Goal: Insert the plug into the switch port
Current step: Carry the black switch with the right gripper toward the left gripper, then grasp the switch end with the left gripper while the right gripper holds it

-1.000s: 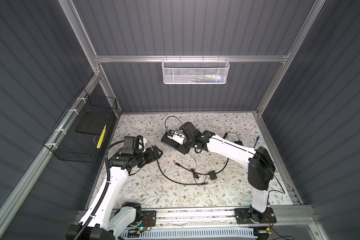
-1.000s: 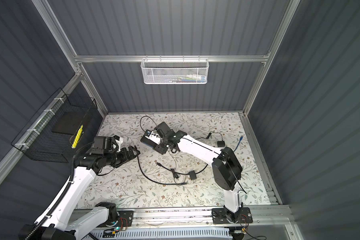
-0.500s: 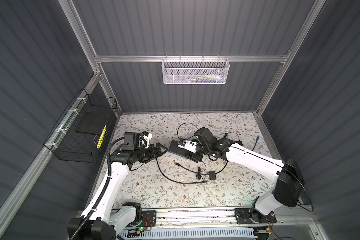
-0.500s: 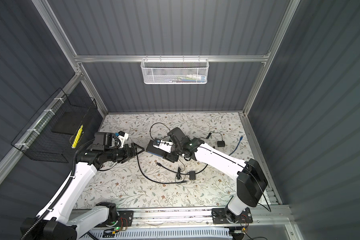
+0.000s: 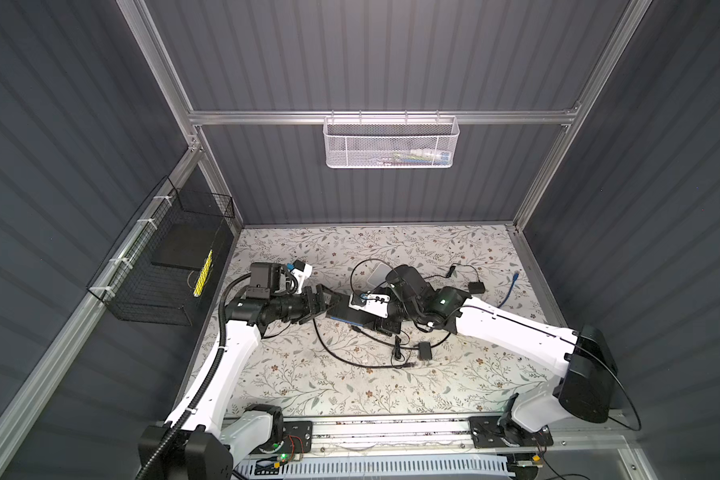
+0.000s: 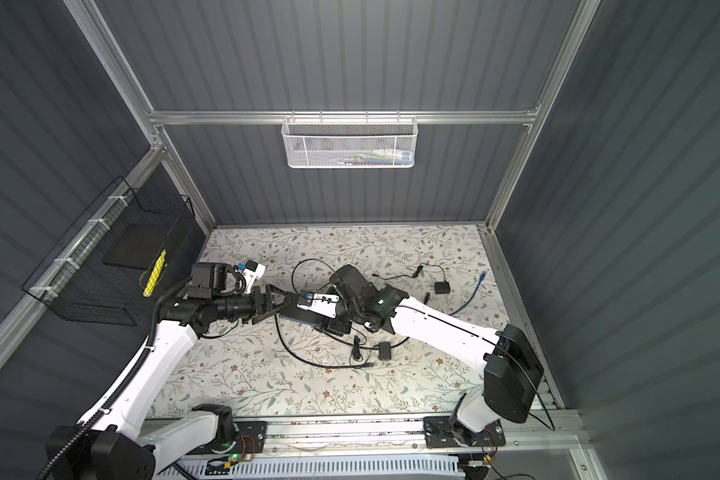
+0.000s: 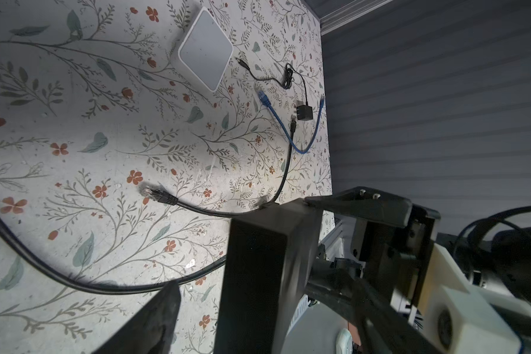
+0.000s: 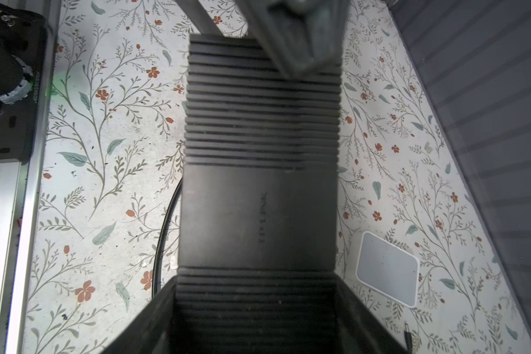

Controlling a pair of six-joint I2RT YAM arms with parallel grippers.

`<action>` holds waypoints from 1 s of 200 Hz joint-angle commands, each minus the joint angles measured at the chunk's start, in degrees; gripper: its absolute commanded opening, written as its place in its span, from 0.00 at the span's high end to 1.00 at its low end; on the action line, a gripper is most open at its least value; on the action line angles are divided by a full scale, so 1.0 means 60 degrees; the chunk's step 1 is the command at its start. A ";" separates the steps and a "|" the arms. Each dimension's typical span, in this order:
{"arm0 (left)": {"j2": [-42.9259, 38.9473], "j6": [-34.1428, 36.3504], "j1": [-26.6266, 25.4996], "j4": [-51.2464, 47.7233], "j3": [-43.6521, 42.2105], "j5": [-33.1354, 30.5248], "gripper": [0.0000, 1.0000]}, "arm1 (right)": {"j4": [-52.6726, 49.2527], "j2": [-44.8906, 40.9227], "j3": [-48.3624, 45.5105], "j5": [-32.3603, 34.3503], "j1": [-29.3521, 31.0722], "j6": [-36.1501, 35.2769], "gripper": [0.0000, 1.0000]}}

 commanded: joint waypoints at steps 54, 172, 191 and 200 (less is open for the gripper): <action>0.0321 0.0465 0.0045 0.0207 -0.0359 0.1081 0.20 | 0.0386 0.0476 0.0876 0.0011 0.0385 -0.0669 0.70; 0.0535 0.0865 0.0045 0.0126 -0.0430 0.1800 0.34 | 0.0911 0.0824 0.1083 -0.0225 0.0634 -0.1310 0.73; 0.0566 0.1012 0.0045 -0.0085 -0.0298 0.1762 0.34 | 0.0911 0.0724 0.0968 -0.0115 0.0643 -0.1375 0.74; 0.0592 0.1152 0.0047 -0.0260 -0.0196 0.1742 0.34 | 0.0942 0.0665 0.0880 -0.0075 0.0644 -0.1388 0.74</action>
